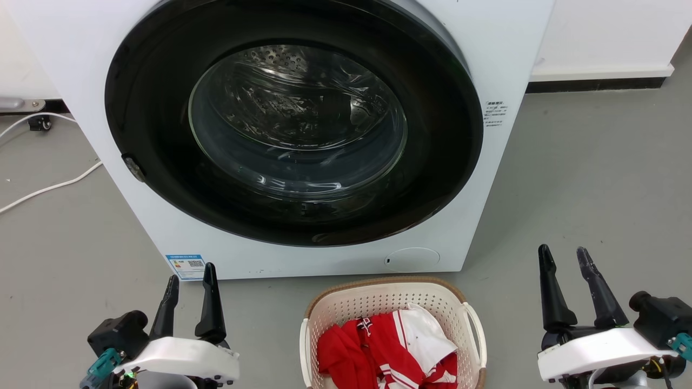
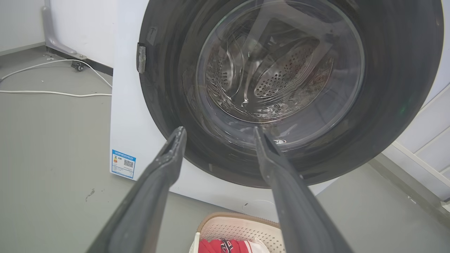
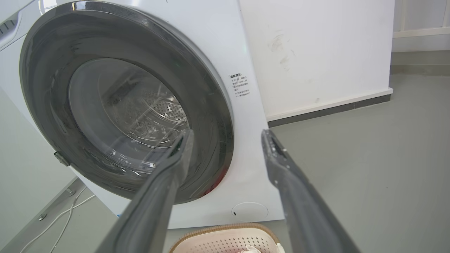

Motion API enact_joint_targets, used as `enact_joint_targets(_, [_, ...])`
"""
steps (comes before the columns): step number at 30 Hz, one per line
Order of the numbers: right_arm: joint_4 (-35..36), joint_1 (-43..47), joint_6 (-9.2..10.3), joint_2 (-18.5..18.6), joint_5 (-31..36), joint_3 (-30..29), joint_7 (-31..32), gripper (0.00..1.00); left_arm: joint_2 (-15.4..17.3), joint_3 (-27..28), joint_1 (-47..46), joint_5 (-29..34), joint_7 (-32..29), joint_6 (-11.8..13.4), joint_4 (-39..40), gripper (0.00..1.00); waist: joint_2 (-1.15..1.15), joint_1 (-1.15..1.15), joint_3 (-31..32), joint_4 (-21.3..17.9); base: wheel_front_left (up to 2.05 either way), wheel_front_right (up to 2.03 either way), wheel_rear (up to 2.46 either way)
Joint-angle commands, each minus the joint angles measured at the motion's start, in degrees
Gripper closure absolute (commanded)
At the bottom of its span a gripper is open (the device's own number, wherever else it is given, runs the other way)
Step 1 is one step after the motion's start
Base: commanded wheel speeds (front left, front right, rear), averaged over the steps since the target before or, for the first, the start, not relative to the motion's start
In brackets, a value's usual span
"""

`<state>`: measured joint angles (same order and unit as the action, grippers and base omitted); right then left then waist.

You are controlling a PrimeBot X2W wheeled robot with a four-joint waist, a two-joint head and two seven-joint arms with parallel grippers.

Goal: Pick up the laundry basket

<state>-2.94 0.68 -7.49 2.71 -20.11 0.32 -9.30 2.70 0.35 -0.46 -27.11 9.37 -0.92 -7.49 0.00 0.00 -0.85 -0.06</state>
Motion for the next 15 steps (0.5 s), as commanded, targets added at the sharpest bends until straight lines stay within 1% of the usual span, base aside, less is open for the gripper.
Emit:
enact_joint_targets(1, [0.87, 0.29, 0.0, 0.21, 1.38, 0.1, -0.52, 0.0, 0.2, -0.12, 0.09, 1.25, 0.51, 0.33, 0.46, 0.0, 0.0, 0.0, -0.02, 0.0, 0.0, 0.0, 0.0])
enact_joint_targets(15, [1.24, 1.08, 0.0, 0.23, 10.02, 0.59, -2.41, 0.0, 0.22, -0.89, 0.72, 8.89, 2.33, 1.1, 0.52, 0.0, 0.0, 0.0, -0.16, 0.15, 0.0, 0.0, 0.0])
